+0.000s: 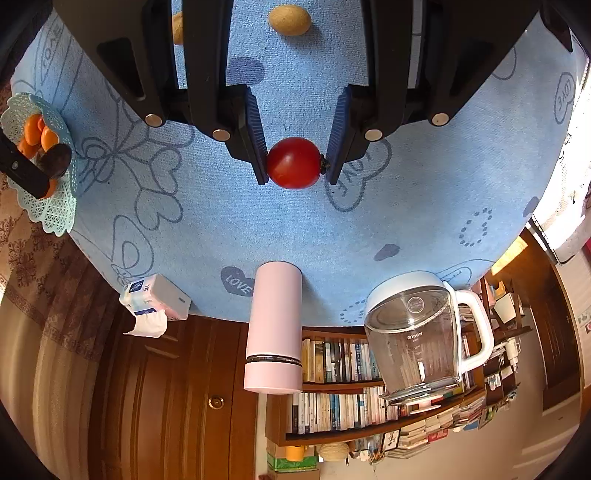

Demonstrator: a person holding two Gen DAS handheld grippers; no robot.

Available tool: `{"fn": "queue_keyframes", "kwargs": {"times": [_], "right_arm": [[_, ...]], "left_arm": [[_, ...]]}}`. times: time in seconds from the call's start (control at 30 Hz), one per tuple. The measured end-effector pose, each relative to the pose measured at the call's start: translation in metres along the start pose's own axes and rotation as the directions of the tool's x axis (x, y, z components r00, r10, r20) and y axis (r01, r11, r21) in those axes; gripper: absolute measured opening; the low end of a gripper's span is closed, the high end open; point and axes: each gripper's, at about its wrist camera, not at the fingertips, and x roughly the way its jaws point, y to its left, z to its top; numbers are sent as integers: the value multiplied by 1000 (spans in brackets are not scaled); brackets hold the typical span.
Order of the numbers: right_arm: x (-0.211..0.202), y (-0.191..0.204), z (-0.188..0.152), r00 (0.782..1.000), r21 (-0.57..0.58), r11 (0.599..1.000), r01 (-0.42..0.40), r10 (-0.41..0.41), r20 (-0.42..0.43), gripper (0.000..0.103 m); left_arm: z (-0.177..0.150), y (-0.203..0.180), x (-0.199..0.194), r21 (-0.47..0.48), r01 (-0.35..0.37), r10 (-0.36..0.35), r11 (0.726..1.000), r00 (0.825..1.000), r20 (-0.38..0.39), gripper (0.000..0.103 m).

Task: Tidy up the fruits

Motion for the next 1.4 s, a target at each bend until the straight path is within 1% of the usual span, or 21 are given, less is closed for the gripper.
{"fn": "queue_keyframes", "kwargs": {"times": [0.2, 0.23, 0.33, 0.4, 0.53, 0.67, 0.77, 0.8, 0.83, 1.0, 1.07, 1.1, 1.13, 1.17, 1.3, 1.4], "right_arm": [[-10, -25, 10, 999, 67, 997, 42, -44, 29, 45], [-9, -28, 11, 999, 82, 996, 37, -39, 26, 45], [-4, -30, 8, 1000, 116, 993, -11, 11, 6, 45], [0, -22, 3, 999, 105, 994, -32, 33, -9, 45], [9, 1, -7, 998, 42, 998, -55, 57, -40, 45], [15, 17, -18, 996, -9, 998, -63, 62, -60, 47], [18, 20, -22, 995, -18, 998, -66, 64, -72, 48], [20, 20, -23, 995, -16, 998, -66, 64, -74, 50], [20, 19, -23, 995, -13, 998, -66, 65, -75, 54], [25, 23, -28, 993, -29, 997, -72, 69, -94, 55], [26, 27, -30, 993, -50, 997, -64, 59, -98, 55], [26, 29, -31, 994, -61, 996, -58, 52, -97, 55], [27, 29, -31, 994, -67, 996, -54, 48, -95, 56], [27, 29, -31, 994, -67, 996, -54, 48, -95, 56], [27, 29, -32, 994, -62, 997, -50, 44, -95, 56], [28, 29, -33, 994, -63, 997, -49, 43, -100, 56]], "left_arm": [[-2, -3, 0, 9, 3, -3, 1000, 1000, -4, 32], [-2, -3, 1, 9, 3, -3, 1000, 1000, -4, 32], [-2, -3, 1, 8, 0, 0, 1000, 1000, -5, 32], [-1, -2, 1, 5, -4, 4, 1000, 1000, -3, 32], [3, 7, 0, -16, -9, 9, 1000, 1000, 4, 32], [10, 29, -3, -68, -21, 23, 997, 1000, 19, 32], [15, 47, -5, -115, -37, 40, 993, 999, 25, 32], [16, 51, -5, -127, -42, 45, 991, 999, 25, 32], [16, 55, -5, -136, -47, 51, 990, 998, 25, 32], [14, 59, -3, -139, -48, 51, 989, 999, 17, 32], [13, 55, -1, -116, -30, 30, 993, 1000, 4, 34], [11, 53, 0, -108, -23, 22, 994, 1000, -6, 42], [8, 51, 1, -105, -14, 12, 994, 1000, -15, 53], [6, 49, 3, -100, -1, -2, 995, 1000, -27, 55], [-10, 42, 12, -59, 40, -45, 997, 996, -83, 55], [-19, 38, 19, -40, 59, -64, 997, 991, -120, 55]]}}
